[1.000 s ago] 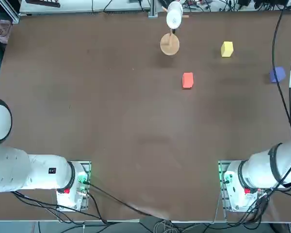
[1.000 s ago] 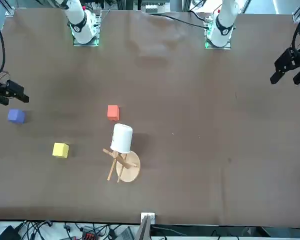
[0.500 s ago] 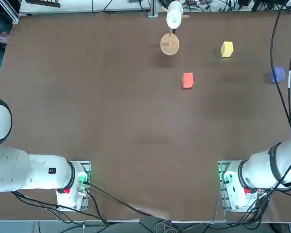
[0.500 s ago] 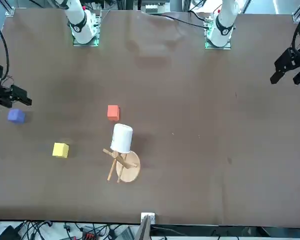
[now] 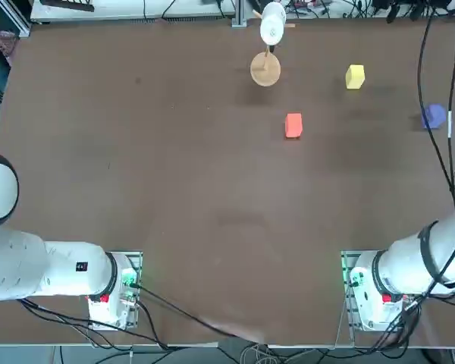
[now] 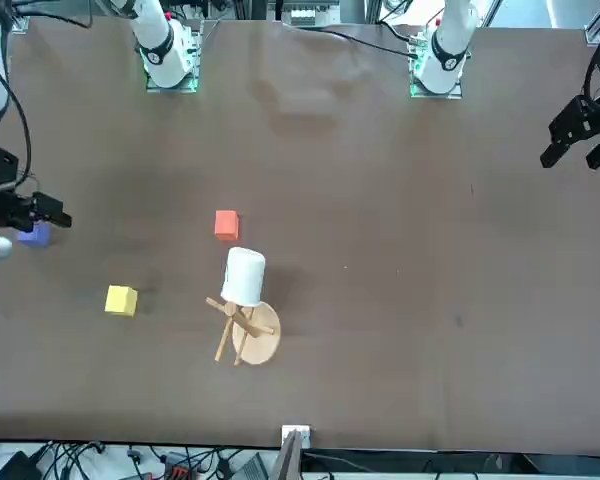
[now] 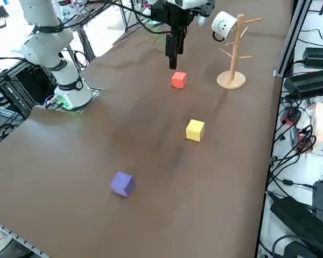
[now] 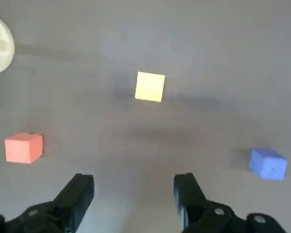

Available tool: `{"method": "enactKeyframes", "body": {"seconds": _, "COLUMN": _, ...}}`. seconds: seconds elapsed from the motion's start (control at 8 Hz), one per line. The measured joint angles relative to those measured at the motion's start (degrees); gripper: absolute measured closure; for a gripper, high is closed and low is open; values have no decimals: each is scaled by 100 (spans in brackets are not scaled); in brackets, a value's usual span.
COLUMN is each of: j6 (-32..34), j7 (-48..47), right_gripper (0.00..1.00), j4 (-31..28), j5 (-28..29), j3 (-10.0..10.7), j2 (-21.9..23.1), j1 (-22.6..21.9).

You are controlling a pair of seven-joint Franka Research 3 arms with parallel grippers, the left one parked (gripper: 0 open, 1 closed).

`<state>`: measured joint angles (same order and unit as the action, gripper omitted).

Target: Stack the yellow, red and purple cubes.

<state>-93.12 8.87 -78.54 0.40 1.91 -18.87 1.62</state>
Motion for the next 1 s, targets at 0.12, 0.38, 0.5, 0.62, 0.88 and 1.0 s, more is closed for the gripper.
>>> {"method": "enactKeyframes", "body": {"seconds": 0.12, "j6": -205, "j7": 0, "right_gripper": 0, "j4": 0, "j5": 2, "j3": -4, "j2": -151, "j1": -1}}
{"method": "enactKeyframes", "body": {"seconds": 0.38, "j6": -595, "j7": 0, "right_gripper": 0, "j4": 1, "j5": 2, "j3": -23, "j2": -499, "j1": -10}}
{"method": "enactKeyframes", "body": {"seconds": 0.5, "j6": -776, "j7": 0, "right_gripper": 0, "j4": 2, "j5": 1, "j3": -32, "j2": -662, "j1": -26}}
{"method": "enactKeyframes", "body": {"seconds": 0.62, "j6": -936, "j7": -1, "right_gripper": 0, "j4": 1, "j5": 1, "j3": -41, "j2": -828, "j1": -48}}
{"method": "enactKeyframes", "body": {"seconds": 0.88, "j6": -1392, "j7": -1, "right_gripper": 0, "j4": -18, "j5": -2, "j3": -41, "j2": -1171, "j1": -63}}
{"method": "enactKeyframes", "body": {"seconds": 1.0, "j6": -1661, "j7": -23, "right_gripper": 0, "j4": -61, "j5": -2, "j3": -41, "j2": -1339, "j1": -62}}
